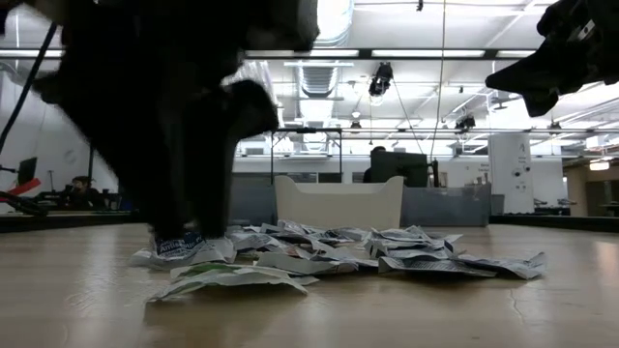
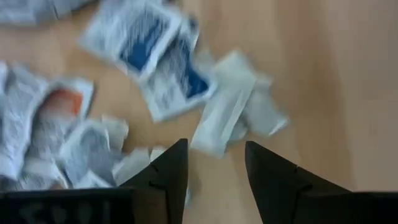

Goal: Pick & Place First Aid Supplies
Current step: Put the green bandage into the left black bin

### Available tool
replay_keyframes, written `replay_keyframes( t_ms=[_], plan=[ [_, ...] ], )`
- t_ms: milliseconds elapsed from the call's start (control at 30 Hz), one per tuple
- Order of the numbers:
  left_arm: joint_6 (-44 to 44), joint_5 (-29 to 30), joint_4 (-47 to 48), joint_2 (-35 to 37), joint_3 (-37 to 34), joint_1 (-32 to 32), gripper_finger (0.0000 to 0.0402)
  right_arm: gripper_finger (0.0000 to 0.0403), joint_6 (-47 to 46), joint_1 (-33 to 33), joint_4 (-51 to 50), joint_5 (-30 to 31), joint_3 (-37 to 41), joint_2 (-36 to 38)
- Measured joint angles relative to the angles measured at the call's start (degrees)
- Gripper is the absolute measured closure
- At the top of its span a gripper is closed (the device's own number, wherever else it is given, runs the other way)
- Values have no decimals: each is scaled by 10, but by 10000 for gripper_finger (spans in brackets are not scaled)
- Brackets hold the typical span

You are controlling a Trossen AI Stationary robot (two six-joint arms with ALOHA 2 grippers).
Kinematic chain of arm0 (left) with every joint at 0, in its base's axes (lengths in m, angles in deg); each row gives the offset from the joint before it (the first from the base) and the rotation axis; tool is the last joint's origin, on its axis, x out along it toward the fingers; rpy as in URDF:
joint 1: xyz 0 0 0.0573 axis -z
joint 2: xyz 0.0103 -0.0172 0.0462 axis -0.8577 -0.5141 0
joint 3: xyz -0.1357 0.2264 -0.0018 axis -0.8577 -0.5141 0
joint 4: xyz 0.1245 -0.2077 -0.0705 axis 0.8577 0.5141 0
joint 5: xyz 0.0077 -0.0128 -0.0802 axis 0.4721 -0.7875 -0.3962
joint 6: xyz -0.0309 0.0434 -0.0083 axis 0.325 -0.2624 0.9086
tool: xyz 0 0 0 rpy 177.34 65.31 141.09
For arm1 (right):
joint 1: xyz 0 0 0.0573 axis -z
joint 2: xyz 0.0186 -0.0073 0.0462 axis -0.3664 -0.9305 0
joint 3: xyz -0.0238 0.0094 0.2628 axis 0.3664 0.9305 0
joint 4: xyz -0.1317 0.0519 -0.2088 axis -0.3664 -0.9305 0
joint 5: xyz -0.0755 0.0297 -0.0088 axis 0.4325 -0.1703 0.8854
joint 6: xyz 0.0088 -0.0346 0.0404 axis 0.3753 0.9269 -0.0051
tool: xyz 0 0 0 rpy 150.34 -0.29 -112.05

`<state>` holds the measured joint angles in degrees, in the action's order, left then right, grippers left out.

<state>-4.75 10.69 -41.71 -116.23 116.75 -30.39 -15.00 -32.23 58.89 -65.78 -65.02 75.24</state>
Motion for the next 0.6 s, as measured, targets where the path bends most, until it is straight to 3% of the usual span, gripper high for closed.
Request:
replay_keyframes(
  t_ms=[600],
  plan=[
    [56,1,-17,4,-20,0,250,385,0,0,-9,0,0,0]
  ],
)
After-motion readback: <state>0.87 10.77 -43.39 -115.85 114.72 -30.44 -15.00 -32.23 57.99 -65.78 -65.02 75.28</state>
